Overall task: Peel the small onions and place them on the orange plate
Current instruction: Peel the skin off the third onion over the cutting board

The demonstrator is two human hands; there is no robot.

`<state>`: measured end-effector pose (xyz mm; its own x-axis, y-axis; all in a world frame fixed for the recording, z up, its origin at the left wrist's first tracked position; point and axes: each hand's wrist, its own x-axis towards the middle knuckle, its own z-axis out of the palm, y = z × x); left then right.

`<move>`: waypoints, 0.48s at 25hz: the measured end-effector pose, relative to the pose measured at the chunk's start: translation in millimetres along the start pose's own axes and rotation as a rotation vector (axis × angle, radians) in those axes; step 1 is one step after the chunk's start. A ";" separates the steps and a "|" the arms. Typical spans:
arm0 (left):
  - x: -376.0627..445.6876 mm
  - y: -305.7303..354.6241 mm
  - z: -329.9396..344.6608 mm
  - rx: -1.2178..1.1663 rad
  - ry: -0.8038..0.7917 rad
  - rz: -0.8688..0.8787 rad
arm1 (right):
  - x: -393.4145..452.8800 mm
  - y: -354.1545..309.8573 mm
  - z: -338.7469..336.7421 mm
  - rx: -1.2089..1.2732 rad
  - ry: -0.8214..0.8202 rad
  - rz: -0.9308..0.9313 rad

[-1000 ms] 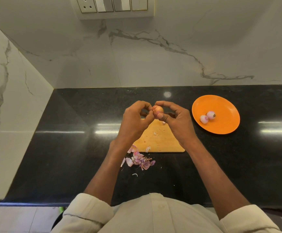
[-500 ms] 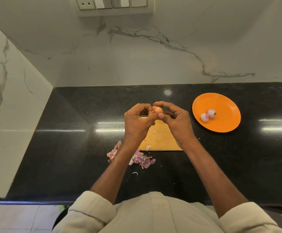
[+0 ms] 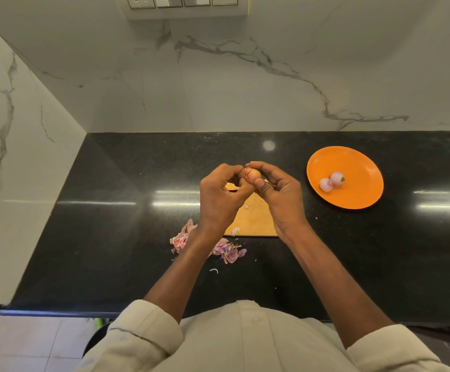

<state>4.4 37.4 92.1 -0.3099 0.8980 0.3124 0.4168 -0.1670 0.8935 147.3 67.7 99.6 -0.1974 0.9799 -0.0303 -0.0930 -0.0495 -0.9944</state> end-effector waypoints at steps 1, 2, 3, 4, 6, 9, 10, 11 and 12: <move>-0.9 1.8 1.8 -0.054 0.024 -0.061 | 1.3 -1.7 2.5 0.012 0.009 0.014; -1.6 5.7 5.0 -0.179 0.058 -0.188 | 3.5 -3.9 4.8 -0.003 0.012 0.007; -2.2 10.7 8.1 -0.337 0.086 -0.329 | 4.9 -5.8 6.9 -0.036 0.008 -0.012; -2.8 15.6 11.3 -0.483 0.116 -0.457 | 5.2 -7.5 8.9 -0.064 0.000 -0.034; -3.3 21.5 13.2 -0.658 0.182 -0.621 | 4.6 -9.3 9.9 -0.076 -0.007 -0.063; -0.4 19.5 5.9 -0.743 0.190 -0.675 | 7.3 -7.9 1.9 0.000 0.013 -0.047; -0.9 16.7 3.5 -0.726 0.151 -0.648 | 8.9 -7.3 -1.9 0.057 0.007 -0.024; -1.5 14.9 1.5 -0.699 0.106 -0.614 | 10.3 -6.9 -5.3 0.105 -0.002 -0.004; -1.6 13.4 0.3 -0.666 0.068 -0.583 | 11.1 -6.6 -8.3 0.128 -0.010 0.011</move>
<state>10.8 33.9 103.5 -0.3769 0.8914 -0.2518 -0.4002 0.0885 0.9121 153.8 80.5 105.0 -0.2086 0.9772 -0.0396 -0.2148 -0.0853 -0.9729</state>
